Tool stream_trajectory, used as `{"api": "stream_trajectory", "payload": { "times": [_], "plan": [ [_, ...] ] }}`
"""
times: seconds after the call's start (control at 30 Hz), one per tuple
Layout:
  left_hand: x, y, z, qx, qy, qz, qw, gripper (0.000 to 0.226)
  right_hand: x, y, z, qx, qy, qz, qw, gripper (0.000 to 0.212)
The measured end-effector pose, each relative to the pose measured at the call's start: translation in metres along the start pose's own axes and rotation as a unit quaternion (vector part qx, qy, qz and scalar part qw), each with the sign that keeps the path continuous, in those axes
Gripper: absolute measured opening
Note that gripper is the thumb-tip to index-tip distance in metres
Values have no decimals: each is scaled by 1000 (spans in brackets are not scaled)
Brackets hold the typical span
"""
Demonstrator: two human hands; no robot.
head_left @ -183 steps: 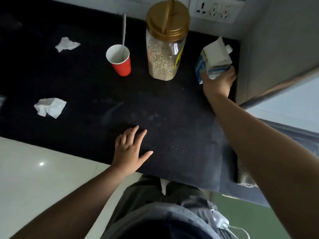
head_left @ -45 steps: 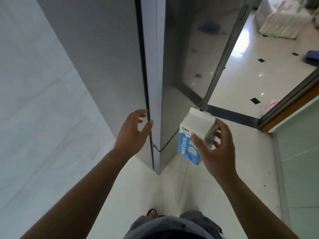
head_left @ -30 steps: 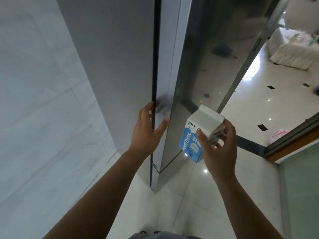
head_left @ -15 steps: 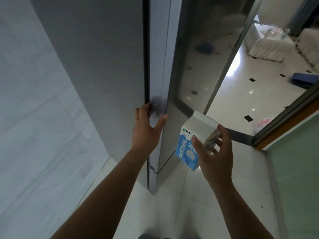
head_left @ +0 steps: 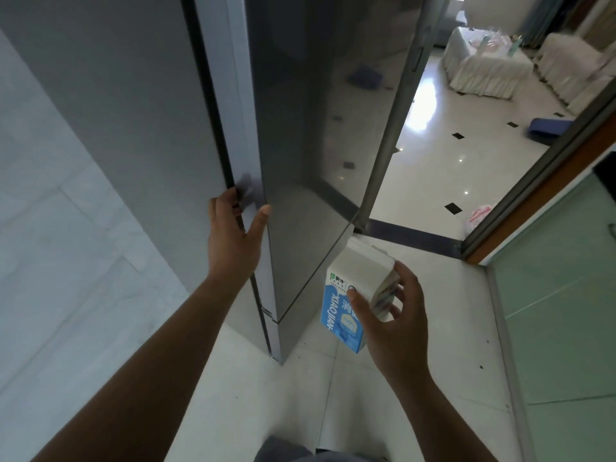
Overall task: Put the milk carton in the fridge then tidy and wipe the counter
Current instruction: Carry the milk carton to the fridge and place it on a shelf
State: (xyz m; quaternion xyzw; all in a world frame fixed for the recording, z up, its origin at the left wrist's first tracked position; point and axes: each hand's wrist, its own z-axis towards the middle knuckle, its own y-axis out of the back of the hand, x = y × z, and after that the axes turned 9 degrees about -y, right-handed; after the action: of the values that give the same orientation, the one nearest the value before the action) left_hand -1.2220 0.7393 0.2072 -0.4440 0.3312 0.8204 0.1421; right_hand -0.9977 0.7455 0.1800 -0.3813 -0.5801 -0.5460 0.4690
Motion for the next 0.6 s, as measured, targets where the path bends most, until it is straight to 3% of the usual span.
{"api": "stream_trajectory", "payload": {
  "times": [0.33,0.43,0.6],
  "plan": [
    [-51,-54,-60,3,0,7,1000,58,-18,54,3,14,26,-10,1000,52],
    [-69,-74,-77,45,2,-17,999,49,-25,84,5,3,22,-11,1000,56],
    [-94,-95,-91,131,-146,16,980,27,-36,129,3,-39,-2,-6,999,52]
  ]
}}
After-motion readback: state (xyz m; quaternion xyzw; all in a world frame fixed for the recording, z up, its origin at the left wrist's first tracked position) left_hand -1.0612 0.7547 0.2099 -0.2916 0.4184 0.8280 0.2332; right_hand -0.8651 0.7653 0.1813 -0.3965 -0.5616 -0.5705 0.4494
